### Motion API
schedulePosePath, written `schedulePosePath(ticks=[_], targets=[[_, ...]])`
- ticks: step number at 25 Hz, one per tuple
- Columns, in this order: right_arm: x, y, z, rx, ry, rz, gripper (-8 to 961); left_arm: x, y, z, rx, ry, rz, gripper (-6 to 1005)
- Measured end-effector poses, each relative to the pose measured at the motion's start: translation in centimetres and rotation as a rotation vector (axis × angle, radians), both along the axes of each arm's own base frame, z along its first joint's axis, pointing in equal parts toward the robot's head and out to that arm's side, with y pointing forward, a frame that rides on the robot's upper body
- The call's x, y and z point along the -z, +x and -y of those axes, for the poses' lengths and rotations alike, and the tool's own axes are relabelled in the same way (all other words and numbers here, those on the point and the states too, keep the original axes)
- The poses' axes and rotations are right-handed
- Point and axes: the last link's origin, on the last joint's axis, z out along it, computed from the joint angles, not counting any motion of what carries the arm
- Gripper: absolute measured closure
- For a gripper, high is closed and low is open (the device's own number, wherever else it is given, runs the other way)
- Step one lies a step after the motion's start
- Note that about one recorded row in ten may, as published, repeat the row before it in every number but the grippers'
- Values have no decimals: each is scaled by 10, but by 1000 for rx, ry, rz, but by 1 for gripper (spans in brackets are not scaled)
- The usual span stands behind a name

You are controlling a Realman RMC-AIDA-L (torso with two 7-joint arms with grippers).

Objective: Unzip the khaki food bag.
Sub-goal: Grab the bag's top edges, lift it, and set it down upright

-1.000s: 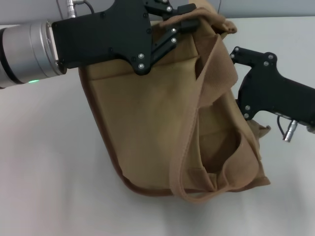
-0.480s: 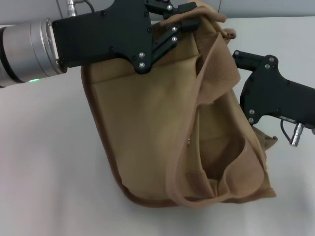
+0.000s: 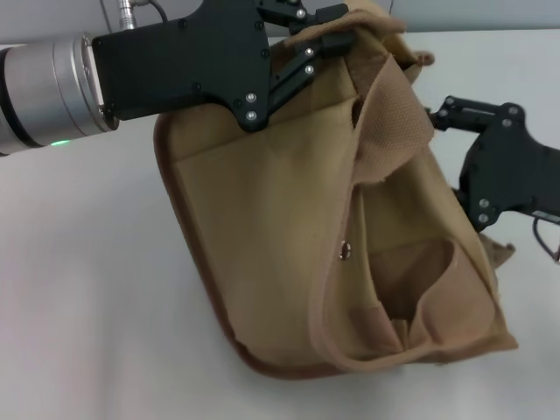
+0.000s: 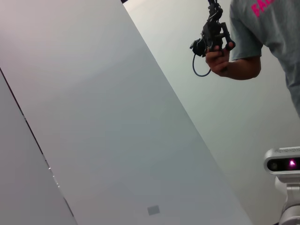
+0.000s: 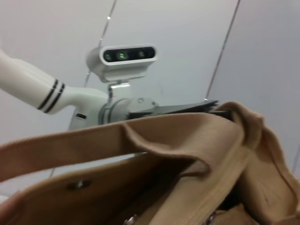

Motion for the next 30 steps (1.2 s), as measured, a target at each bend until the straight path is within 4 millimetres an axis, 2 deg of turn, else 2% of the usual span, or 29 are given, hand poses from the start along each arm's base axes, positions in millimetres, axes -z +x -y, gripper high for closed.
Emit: schedulePosePath(ticks=[3, 7, 15, 30], targets=[[-9, 4, 1, 27, 8, -29, 404, 0, 0, 0, -1, 0, 0, 903], [-12, 4, 2, 22, -4, -39, 406, 0, 0, 0, -1, -1, 0, 903], [-4, 1, 2, -8, -46, 14, 426, 0, 0, 0, 0, -1, 1, 903], [8, -16, -25, 1, -19, 51, 462, 1, 2, 1, 11, -9, 3, 902]])
